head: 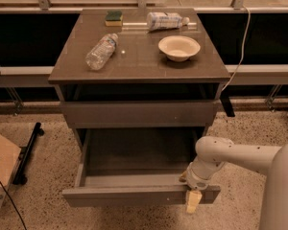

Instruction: Open middle drawer

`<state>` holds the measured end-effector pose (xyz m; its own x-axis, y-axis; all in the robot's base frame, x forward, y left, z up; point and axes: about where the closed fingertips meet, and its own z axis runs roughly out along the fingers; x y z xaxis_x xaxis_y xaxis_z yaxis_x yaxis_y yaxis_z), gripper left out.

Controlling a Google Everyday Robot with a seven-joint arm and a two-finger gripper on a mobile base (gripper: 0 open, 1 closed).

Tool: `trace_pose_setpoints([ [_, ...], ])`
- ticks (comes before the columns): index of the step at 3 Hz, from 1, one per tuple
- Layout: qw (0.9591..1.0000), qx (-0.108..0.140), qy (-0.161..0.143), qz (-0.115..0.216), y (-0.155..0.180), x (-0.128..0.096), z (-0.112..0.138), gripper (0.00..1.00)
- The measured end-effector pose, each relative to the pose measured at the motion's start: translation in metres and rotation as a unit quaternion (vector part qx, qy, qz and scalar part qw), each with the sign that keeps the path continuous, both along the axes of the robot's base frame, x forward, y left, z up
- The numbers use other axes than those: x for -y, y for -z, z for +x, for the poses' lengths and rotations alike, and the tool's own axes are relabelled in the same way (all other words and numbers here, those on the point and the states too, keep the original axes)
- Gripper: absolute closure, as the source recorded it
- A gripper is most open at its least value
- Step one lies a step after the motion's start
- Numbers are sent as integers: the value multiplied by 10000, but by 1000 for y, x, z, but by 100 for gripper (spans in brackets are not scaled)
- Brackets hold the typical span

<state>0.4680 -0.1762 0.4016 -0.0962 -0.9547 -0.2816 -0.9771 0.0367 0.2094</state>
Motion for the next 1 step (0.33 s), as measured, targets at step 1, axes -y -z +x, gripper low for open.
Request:
trace_pose_setpoints([
  [1, 10000, 0, 0, 0, 0, 0, 0, 0],
])
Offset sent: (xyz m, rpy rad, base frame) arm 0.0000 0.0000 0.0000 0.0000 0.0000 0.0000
